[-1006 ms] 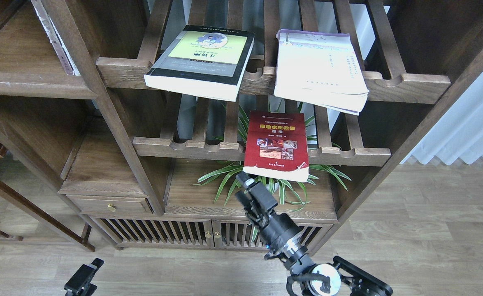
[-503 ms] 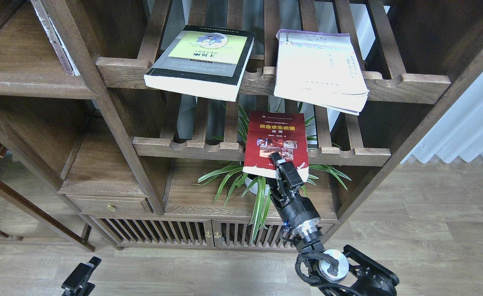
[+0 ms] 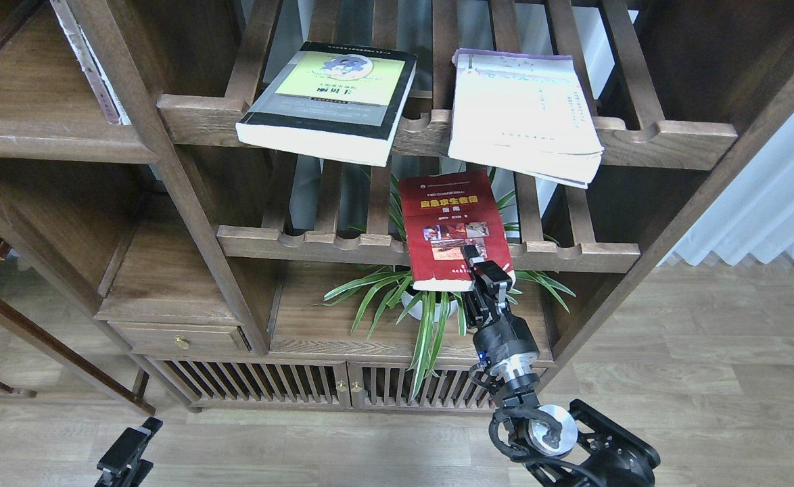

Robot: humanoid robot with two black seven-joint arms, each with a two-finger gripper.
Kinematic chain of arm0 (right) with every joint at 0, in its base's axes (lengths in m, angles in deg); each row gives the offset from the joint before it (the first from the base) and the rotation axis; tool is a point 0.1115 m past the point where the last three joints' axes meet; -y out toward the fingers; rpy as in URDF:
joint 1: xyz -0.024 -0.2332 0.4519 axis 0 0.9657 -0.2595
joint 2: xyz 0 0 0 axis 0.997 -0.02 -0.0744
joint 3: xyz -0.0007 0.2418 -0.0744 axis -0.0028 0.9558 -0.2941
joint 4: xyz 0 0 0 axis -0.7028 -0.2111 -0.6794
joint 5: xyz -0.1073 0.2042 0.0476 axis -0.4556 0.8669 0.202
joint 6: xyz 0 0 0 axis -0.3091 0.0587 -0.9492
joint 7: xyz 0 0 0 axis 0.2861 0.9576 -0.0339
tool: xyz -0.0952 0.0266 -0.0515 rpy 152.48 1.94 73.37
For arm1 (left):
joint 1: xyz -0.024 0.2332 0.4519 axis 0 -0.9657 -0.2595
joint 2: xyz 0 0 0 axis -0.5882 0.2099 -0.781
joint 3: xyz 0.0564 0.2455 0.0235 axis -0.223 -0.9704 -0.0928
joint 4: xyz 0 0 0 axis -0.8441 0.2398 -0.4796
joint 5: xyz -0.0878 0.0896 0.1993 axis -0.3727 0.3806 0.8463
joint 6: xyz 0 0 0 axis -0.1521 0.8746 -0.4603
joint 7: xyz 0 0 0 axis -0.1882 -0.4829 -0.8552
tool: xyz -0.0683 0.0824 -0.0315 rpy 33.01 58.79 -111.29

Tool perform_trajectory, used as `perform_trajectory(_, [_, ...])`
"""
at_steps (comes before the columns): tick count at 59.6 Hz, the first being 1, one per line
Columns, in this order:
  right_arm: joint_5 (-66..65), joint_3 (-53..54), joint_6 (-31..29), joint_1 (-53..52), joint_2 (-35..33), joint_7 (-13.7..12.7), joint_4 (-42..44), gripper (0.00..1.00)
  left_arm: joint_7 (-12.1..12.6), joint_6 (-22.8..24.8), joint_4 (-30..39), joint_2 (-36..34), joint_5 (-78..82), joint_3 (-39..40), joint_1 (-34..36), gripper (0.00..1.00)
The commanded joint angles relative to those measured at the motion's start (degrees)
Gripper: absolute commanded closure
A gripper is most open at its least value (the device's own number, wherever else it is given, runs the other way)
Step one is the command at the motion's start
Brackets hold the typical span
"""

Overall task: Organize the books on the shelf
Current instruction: 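Pull the red book off the shelf and pass it toward the left gripper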

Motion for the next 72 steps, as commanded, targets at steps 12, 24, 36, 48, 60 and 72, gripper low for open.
perform_trajectory(12, [-5.51, -6.17, 0.02, 6.60, 0.00, -3.85, -0.92, 0.96, -0.47, 0.00, 1.29, 1.38, -0.40, -1.80, -0.10, 0.00])
perform_trajectory(24, [-6.04, -6.44, 0.02, 8.98, 0.00, -7.45, -0.04, 0.95, -0.82, 0.00, 4.72, 2.69, -0.49, -3.56, -0.71, 0.00])
perform_trajectory(36, [-6.04, -7.22, 0.02, 9.77, 0.00, -10.17, 0.93, 0.95, -1.00, 0.00, 11.57, 3.22, -0.49, -6.81, -0.63, 0.00])
perform_trajectory(48, [-6.13, -11.89, 0.02, 9.77, 0.00, -11.67, 1.02, 0.95, -1.87, 0.00, 13.42, 5.68, -0.49, -9.09, -0.01, 0.00])
perform_trajectory(60, [-6.21, -13.29, 0.02, 10.38, 0.00, -12.20, 1.28, 0.95, -2.49, 0.00, 13.16, 9.55, -0.40, -10.24, -0.10, 0.01])
perform_trajectory(72, [-6.48, -13.47, 0.02, 11.17, 0.00, -12.64, 1.28, 0.95, -2.40, 0.00, 10.09, 9.90, -0.31, -13.66, 0.69, 0.21])
